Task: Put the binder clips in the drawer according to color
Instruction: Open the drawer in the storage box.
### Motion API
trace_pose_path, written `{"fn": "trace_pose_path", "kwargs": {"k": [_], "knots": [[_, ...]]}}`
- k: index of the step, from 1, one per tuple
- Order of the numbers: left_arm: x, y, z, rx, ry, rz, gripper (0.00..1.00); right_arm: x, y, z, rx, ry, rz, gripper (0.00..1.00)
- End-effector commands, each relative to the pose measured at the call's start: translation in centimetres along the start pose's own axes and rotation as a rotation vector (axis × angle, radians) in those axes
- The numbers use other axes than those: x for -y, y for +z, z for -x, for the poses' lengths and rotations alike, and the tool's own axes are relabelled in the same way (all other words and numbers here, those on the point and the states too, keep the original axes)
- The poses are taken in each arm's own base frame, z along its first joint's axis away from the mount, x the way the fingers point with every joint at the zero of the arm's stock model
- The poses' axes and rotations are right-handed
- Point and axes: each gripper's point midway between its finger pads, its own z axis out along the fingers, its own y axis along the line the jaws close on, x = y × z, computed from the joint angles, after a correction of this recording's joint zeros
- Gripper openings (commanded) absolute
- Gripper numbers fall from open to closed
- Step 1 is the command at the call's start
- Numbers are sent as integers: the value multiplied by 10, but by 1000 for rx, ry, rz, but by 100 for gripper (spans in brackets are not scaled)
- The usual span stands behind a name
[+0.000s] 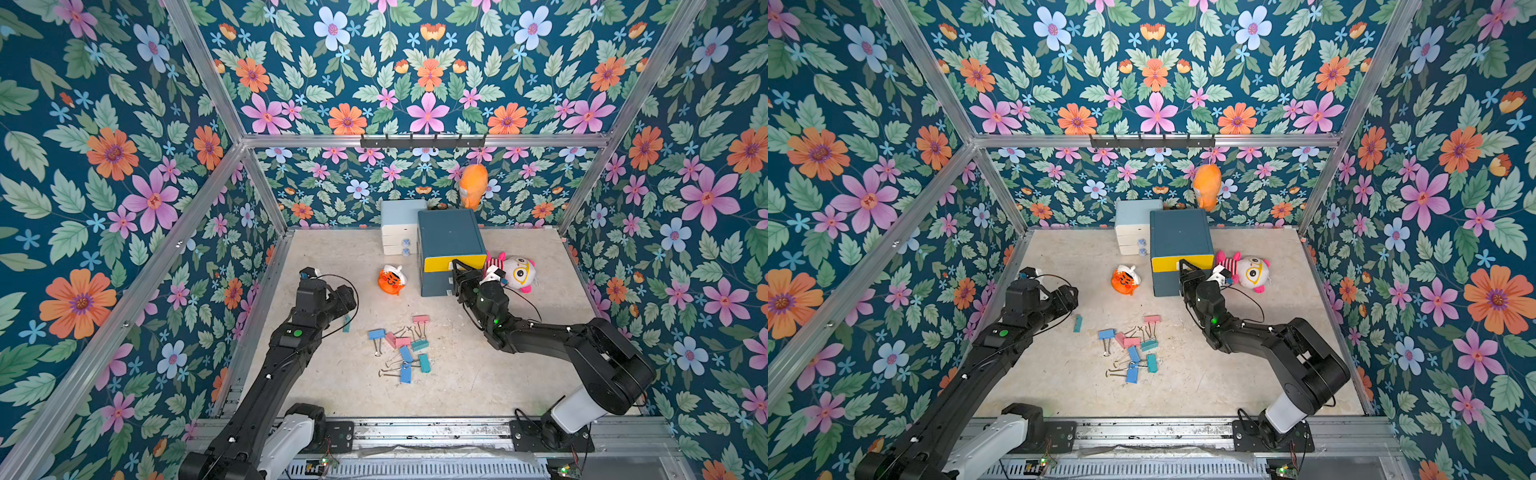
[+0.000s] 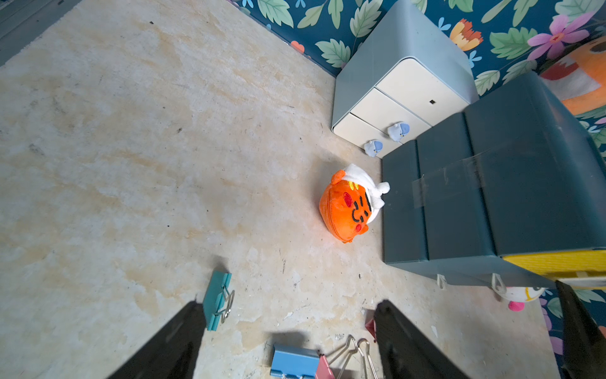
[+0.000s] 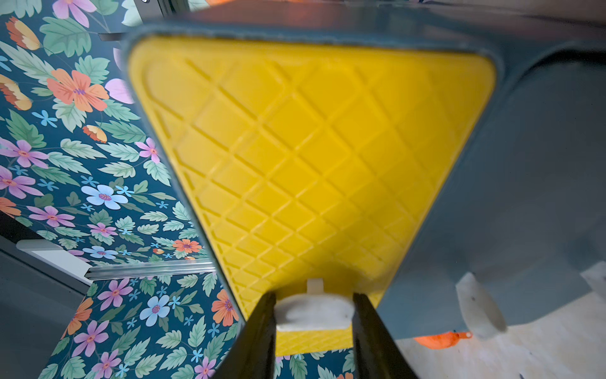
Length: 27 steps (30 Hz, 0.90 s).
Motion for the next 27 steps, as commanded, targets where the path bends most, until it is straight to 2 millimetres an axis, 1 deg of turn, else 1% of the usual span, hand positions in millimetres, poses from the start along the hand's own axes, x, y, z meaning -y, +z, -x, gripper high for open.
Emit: {"fn": "trace_pose_path", "kwargs": {"k": [1, 6, 10, 16, 27], "knots": [[1, 0, 1, 1, 7, -1, 86, -17, -5, 2, 18, 16, 60, 30], [0, 1, -1, -2, 7, 2, 86, -15, -12, -1, 16, 17, 53, 29], [-1, 2, -1, -3, 5, 5, 86, -9, -21, -7, 5, 16, 28, 27], [-2, 3, -3, -9, 4, 6, 86, 7, -41, -11, -6, 11, -20, 26], [-4, 7, -9, -30, -2, 12, 86, 14, -77, -21, -40, -29, -89, 24]]}}
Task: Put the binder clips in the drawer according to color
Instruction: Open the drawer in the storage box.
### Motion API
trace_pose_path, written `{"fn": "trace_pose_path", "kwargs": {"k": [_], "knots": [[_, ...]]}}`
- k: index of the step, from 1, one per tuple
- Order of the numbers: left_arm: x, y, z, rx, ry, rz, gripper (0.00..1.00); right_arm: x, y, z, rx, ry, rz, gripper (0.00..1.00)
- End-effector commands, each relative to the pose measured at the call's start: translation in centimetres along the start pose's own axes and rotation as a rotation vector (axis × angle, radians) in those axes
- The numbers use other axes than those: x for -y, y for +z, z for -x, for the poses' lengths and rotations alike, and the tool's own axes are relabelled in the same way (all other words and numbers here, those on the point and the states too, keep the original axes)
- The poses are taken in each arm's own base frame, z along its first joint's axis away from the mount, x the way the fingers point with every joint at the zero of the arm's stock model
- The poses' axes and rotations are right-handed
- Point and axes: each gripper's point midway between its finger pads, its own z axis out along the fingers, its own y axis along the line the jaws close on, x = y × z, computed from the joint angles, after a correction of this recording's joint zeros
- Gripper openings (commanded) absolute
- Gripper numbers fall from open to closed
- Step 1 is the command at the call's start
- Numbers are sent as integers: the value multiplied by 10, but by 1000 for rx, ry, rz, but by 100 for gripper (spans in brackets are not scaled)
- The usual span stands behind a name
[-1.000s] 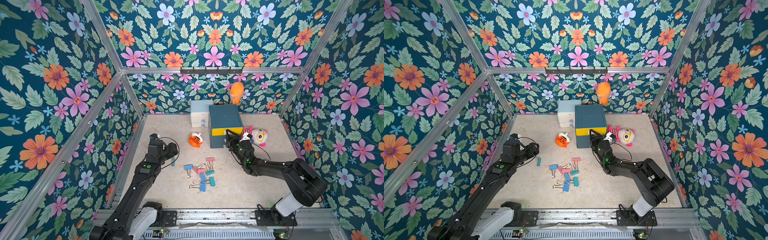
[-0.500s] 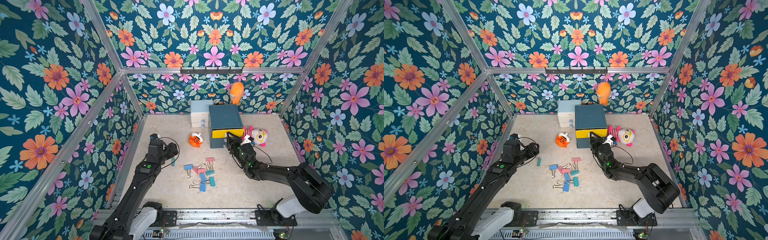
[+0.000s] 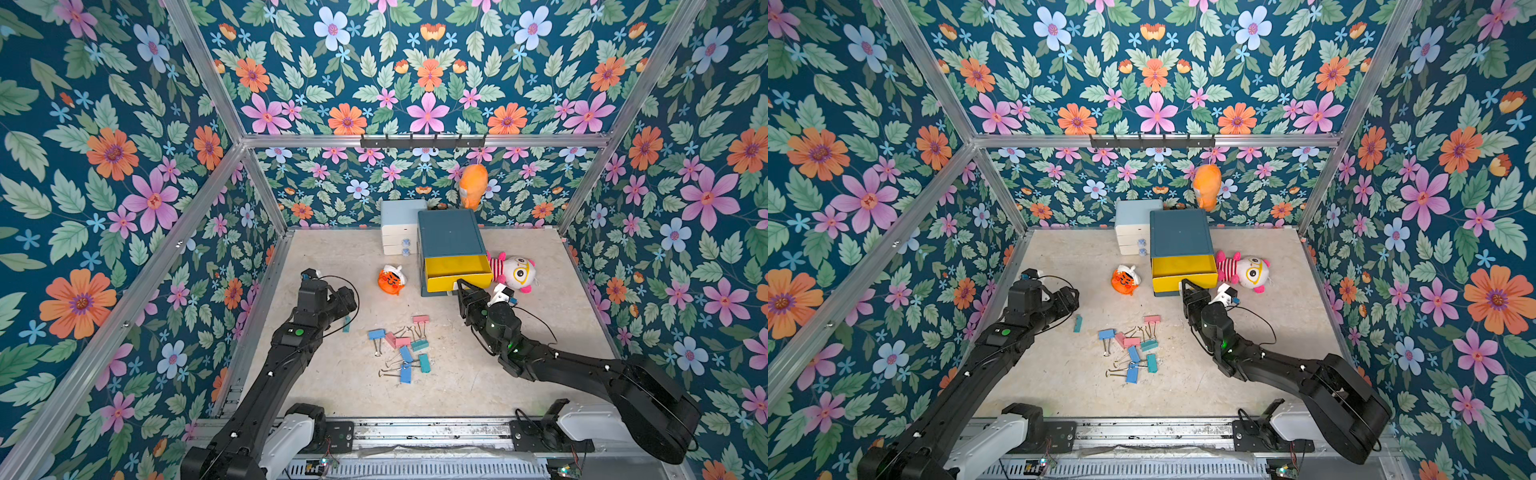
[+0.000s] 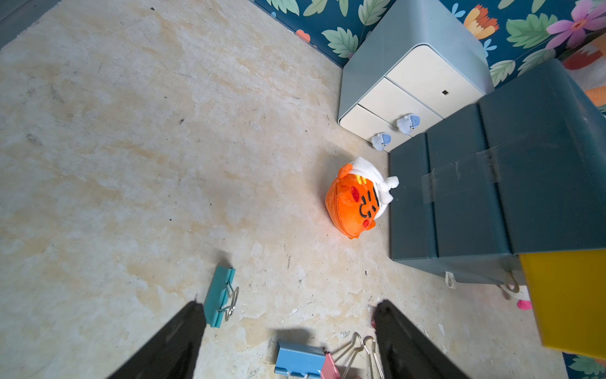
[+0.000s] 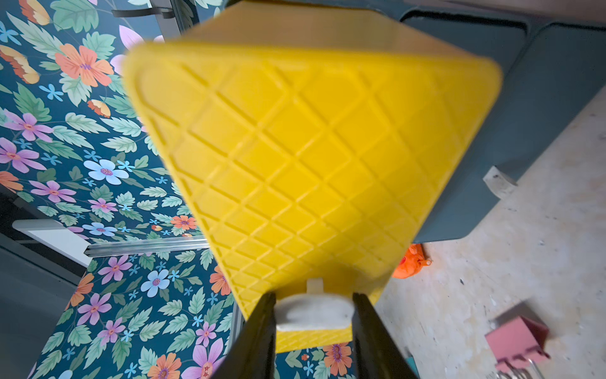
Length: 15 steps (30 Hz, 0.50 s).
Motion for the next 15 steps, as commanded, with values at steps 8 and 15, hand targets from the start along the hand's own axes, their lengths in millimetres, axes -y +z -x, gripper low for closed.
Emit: {"fn": "trace_pose_path", "kwargs": {"k": [8, 15], "knots": [[-2, 6, -8, -32, -1, 4, 86, 14, -19, -7, -1, -34, -62, 23], [-5, 10, -14, -56, 0, 12, 86, 17, -29, -11, -3, -60, -86, 22]]}}
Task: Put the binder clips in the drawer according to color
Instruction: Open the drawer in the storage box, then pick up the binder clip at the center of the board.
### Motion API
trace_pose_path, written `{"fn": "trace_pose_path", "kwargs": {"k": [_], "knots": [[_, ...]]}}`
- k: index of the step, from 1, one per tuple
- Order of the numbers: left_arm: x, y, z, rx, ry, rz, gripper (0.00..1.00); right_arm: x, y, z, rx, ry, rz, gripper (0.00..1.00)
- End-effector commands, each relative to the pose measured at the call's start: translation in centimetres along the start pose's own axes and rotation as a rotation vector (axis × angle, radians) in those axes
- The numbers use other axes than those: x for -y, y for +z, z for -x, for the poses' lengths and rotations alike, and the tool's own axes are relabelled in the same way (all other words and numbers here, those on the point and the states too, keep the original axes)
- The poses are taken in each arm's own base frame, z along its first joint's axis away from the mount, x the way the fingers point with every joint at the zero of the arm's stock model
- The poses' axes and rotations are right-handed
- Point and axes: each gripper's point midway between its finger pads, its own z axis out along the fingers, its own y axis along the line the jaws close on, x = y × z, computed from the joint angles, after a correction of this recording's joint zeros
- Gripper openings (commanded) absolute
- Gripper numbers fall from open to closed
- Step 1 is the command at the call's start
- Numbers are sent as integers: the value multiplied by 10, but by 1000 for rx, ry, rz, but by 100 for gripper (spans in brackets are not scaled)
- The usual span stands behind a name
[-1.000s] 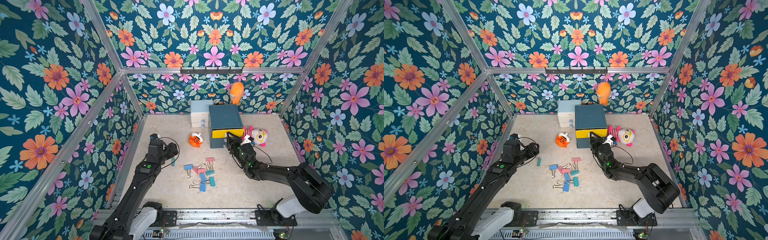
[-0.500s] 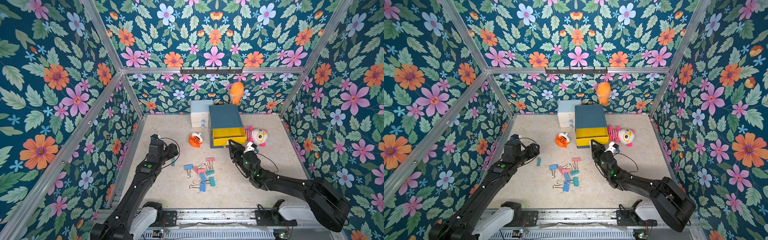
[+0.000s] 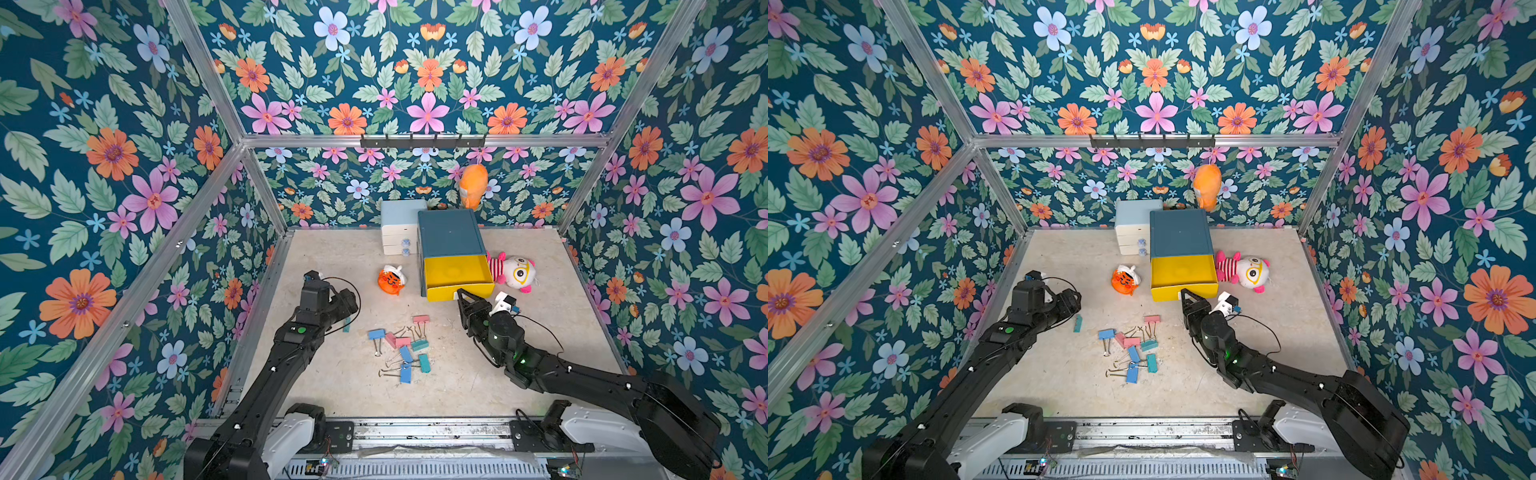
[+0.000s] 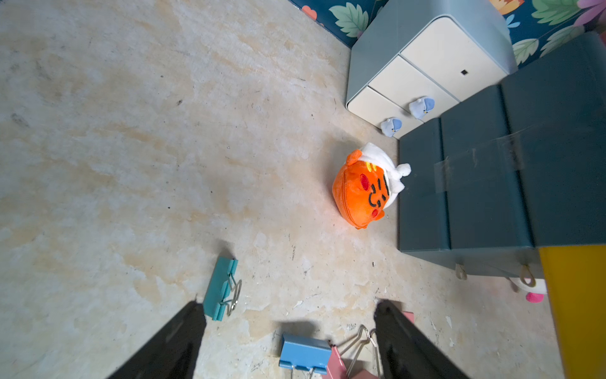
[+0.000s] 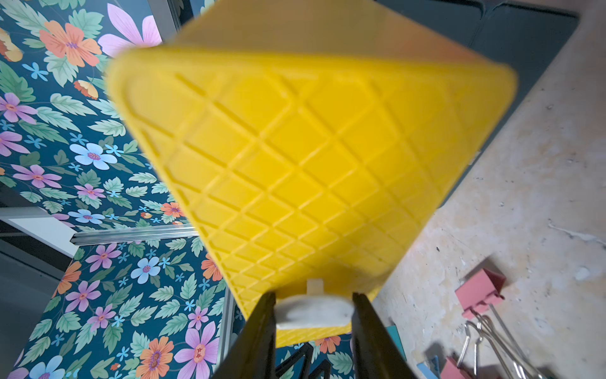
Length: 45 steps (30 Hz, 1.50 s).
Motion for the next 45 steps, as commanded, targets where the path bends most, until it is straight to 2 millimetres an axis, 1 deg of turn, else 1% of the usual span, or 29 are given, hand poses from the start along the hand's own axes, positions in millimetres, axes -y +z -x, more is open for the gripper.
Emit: {"fn": "trace_pose_path", "kwargs": {"k": [1, 8, 11, 17, 20, 22, 26, 29, 31, 32, 37, 41, 43, 45], "knots": [[-1, 2, -3, -12, 0, 3, 86, 14, -4, 2, 22, -44, -51, 22], [-8, 11, -13, -49, 6, 26, 86, 21, -5, 4, 28, -45, -70, 23], [-11, 14, -16, -59, 9, 39, 85, 21, -6, 4, 29, -49, -72, 33], [-18, 22, -22, -85, 19, 74, 83, 23, -13, 6, 28, -99, -125, 65], [-23, 29, -28, -114, 28, 102, 81, 29, -23, 10, 25, -178, -216, 72], [-28, 36, -35, -145, 36, 126, 78, 35, -32, 15, 27, -230, -267, 72], [-36, 49, -47, -193, 53, 179, 68, 47, -53, 28, 26, -331, -341, 70], [-42, 53, -48, -185, 63, 224, 60, 52, -67, 35, 26, -369, -372, 70], [-46, 54, -47, -174, 71, 250, 54, 55, -73, 39, 30, -374, -373, 69], [-48, 54, -47, -171, 73, 260, 49, 55, -76, 40, 33, -376, -369, 69], [-55, 55, -48, -164, 79, 293, 16, 55, -81, 43, 34, -382, -367, 68], [-57, 57, -50, -167, 84, 305, 0, 54, -80, 42, 29, -385, -363, 68], [-57, 56, -48, -163, 82, 305, 0, 52, -79, 41, 26, -388, -356, 67], [-50, 54, -45, -150, 70, 272, 0, 47, -79, 40, 20, -401, -347, 67]]}}
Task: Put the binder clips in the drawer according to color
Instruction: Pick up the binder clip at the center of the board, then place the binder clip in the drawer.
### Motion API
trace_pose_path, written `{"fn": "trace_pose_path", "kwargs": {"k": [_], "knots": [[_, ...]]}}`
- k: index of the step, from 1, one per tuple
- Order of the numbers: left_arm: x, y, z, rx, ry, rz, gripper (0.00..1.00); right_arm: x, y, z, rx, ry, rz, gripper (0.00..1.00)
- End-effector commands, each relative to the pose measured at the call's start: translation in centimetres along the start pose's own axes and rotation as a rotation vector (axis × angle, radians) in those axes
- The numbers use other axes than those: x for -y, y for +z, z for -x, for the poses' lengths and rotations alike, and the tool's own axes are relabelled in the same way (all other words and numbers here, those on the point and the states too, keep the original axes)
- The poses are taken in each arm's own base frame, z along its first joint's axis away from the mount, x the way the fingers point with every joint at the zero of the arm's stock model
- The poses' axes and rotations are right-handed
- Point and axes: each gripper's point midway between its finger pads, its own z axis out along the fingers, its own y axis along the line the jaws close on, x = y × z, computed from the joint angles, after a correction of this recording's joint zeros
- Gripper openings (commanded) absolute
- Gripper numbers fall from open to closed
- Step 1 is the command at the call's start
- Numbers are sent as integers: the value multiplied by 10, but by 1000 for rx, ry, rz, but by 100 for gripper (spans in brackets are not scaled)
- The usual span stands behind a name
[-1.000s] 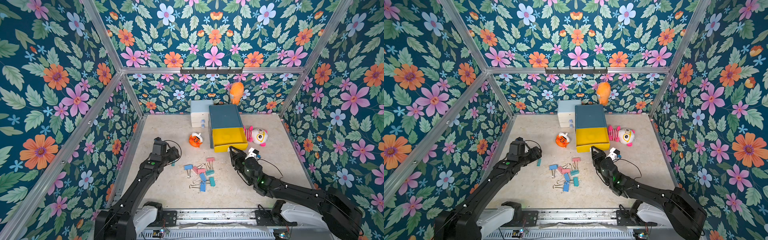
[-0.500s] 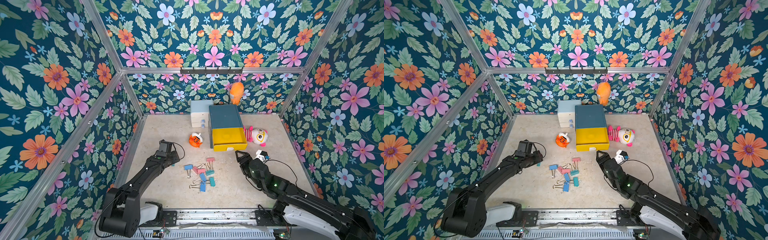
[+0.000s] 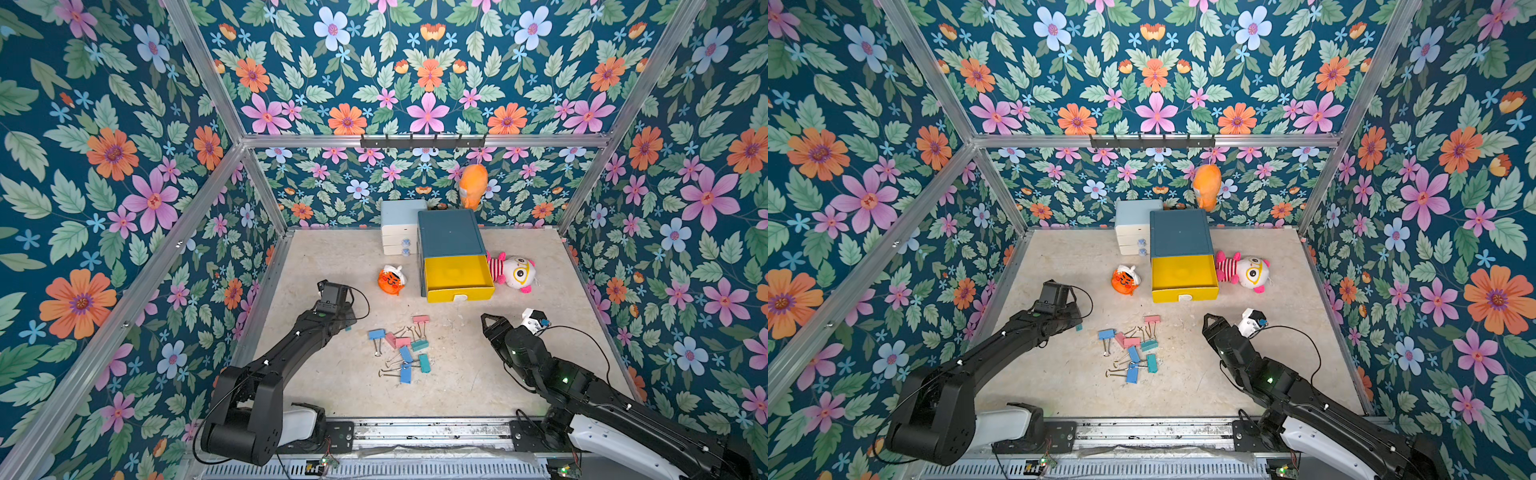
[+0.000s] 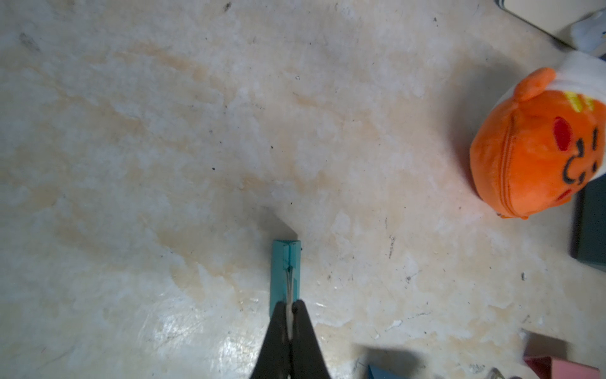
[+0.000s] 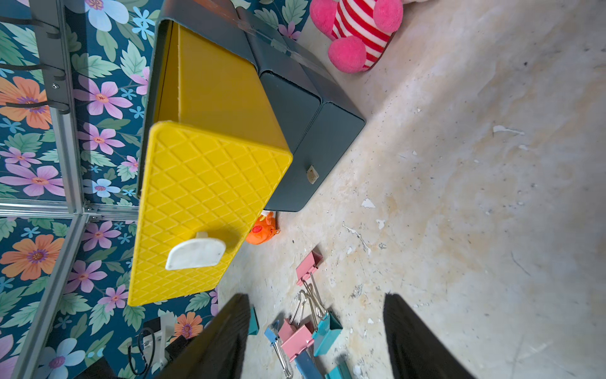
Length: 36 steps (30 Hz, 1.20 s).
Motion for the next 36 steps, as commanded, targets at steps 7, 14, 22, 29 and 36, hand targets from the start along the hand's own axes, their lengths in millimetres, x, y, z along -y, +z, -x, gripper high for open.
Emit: {"fn": "trace_pose_path", "kwargs": {"k": [7, 14, 22, 29, 36], "knots": [[109, -101, 53, 114, -106, -548, 0, -14, -15, 15, 32, -122, 19, 62], [242, -203, 75, 131, -44, -950, 0, -21, -40, 37, 89, -183, 32, 61], [359, -212, 47, 38, -53, -1154, 0, -23, -54, 49, 116, -186, 43, 61], [400, -175, 28, -35, -112, -1137, 0, -20, -60, 53, 127, -174, 48, 61], [395, -159, 14, -65, -131, -1075, 0, -18, -62, 55, 141, -166, 50, 60]]}}
